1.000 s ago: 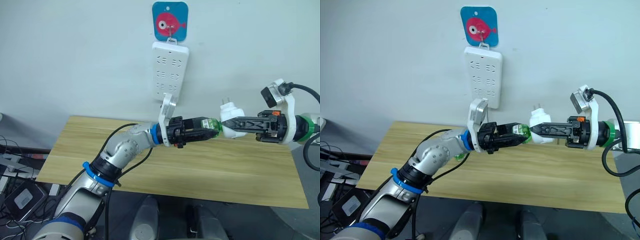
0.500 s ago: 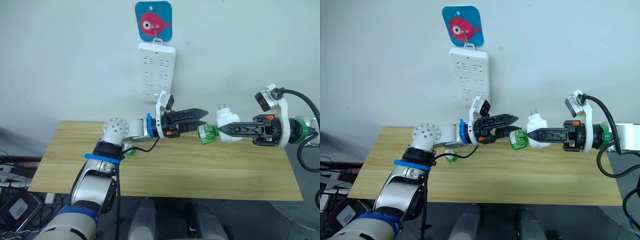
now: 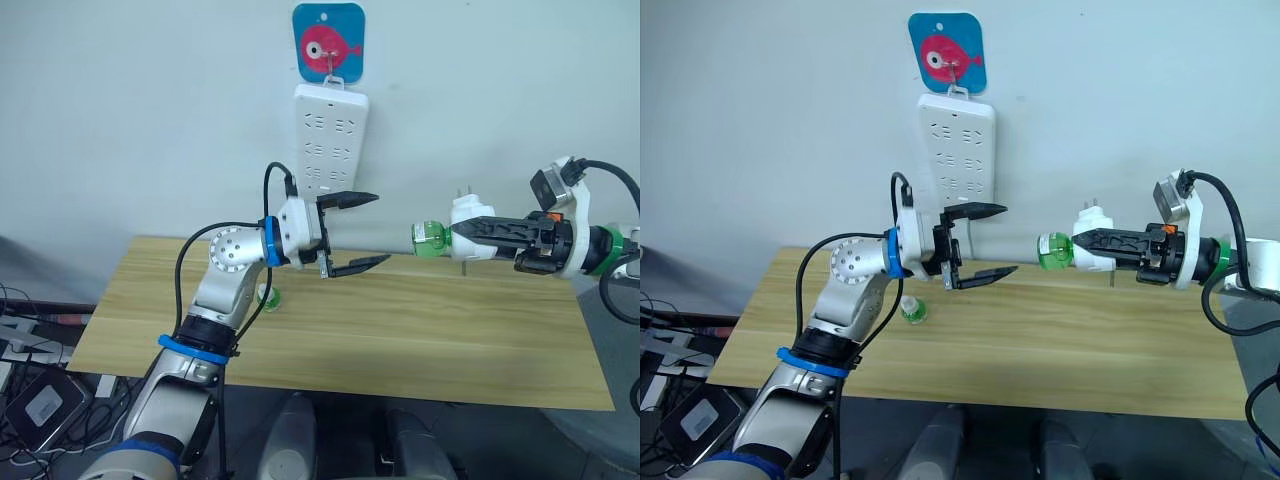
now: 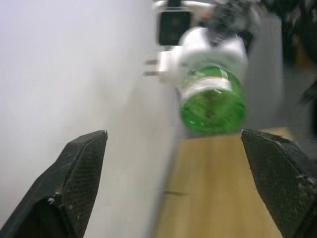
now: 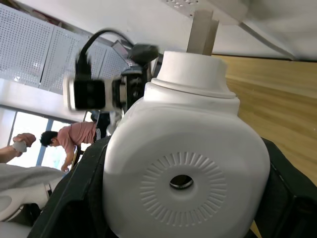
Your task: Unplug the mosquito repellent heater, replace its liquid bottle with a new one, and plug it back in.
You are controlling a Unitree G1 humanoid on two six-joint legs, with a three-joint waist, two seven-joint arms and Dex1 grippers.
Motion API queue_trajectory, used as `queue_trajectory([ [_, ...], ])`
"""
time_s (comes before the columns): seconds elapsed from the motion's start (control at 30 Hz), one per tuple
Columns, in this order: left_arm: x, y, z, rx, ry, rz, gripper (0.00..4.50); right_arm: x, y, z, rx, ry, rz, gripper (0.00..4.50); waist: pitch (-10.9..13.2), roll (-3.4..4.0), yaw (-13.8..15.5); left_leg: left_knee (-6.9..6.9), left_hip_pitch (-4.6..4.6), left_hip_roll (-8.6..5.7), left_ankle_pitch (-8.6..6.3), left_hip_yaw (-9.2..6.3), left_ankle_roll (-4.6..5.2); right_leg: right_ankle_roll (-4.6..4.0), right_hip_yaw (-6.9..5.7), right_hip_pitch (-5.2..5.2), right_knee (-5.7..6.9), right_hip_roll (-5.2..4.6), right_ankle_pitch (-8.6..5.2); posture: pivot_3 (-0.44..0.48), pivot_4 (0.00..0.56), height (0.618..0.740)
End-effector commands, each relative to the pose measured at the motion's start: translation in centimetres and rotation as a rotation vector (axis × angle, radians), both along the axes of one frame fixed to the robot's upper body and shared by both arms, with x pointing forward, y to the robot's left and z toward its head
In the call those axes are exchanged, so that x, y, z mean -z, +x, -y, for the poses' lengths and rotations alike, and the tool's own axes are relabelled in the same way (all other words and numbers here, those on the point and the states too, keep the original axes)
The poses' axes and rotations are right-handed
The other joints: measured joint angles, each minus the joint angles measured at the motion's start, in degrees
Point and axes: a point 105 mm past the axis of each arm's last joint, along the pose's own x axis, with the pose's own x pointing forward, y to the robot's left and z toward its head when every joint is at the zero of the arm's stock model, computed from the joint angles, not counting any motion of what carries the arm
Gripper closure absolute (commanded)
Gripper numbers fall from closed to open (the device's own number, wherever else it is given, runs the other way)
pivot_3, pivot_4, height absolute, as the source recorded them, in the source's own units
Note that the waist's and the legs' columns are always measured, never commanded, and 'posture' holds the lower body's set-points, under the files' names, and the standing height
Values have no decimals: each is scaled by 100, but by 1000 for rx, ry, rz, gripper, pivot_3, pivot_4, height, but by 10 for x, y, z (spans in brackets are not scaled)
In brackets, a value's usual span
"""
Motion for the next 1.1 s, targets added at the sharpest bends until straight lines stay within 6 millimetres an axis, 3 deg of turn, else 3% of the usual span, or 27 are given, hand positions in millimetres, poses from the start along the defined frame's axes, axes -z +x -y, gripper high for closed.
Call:
queue_trajectory([
  [0.03, 1, -16, 4, 25, 14, 361, 5, -16, -2, -4, -21, 40, 55, 1348, 0, 0, 55, 1, -1, 0, 0, 0, 0, 0, 0, 0, 0, 0, 1, 287, 202, 740],
  [0.2, 6, -22, 15, 49, -4, 554, 5, -17, -4, -12, -51, 43, 64, 1348, 0, 0, 167, 1, -2, 1, -1, -1, 1, 2, -3, -1, 3, 0, 7, 287, 202, 740],
  [0.63, -5, -16, 36, 29, -61, 665, 5, -13, -11, -21, -104, 37, 68, 1348, -2, 1, 278, 8, -7, -1, 0, -4, 2, 13, -7, 0, 6, 0, 19, 273, 205, 740],
  [0.73, -5, -15, 37, 29, -62, 672, 584, -13, -11, -22, -106, 39, 69, 1348, -2, 1, 277, 8, -6, -1, 0, -4, 3, 13, -7, 0, 8, 0, 20, 271, 206, 740],
  [0.9, -5, -16, 38, 37, -73, 676, 2168, -12, -11, -23, -105, 41, 67, 1348, -2, 1, 277, 8, -6, 0, 1, -5, 4, 12, -8, 0, 9, 0, 20, 270, 209, 740],
  [1.03, -5, -19, 39, 57, -111, 589, 2227, -11, -11, -22, -102, 38, 64, 1348, -2, 1, 276, 8, -5, 0, 1, -6, 4, 12, -10, 0, 11, 0, 20, 272, 210, 740],
  [1.1, -5, -14, 42, 62, -123, 317, 2227, -10, -12, -21, -101, 32, 62, 1348, -2, 2, 262, 8, -6, 0, 1, -6, 4, 12, -10, 0, 12, 0, 21, 272, 210, 740],
])
